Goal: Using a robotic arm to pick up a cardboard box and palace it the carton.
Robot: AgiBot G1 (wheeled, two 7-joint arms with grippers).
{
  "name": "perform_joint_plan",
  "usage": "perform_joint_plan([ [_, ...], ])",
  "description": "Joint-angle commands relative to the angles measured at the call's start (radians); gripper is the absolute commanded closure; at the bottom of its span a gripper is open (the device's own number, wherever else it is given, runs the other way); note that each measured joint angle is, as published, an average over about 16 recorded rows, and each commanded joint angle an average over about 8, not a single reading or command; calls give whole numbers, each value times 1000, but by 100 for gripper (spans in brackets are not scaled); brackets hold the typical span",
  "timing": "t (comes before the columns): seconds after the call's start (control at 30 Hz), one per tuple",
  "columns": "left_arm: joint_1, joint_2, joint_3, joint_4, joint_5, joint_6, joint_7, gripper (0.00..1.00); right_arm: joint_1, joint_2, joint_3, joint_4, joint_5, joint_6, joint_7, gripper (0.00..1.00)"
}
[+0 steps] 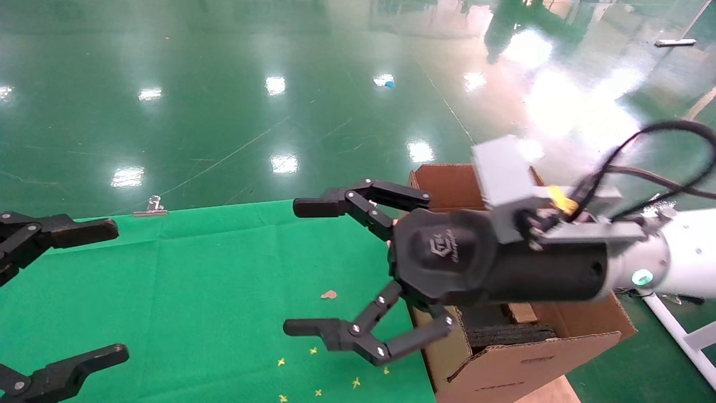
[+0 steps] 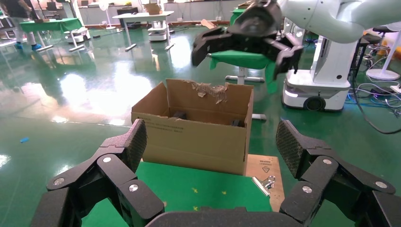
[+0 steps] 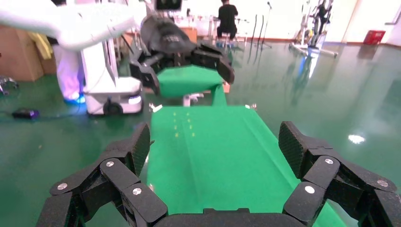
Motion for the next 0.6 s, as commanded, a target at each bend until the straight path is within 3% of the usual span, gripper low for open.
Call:
perform_joint_plan([
  [0.03,0,0,0,0,0,0,0,0,-40,-4,42,6,19,-10,-28,0],
  [0.6,0,0,0,0,0,0,0,0,-22,-3,24,4,12,-7,-18,0],
])
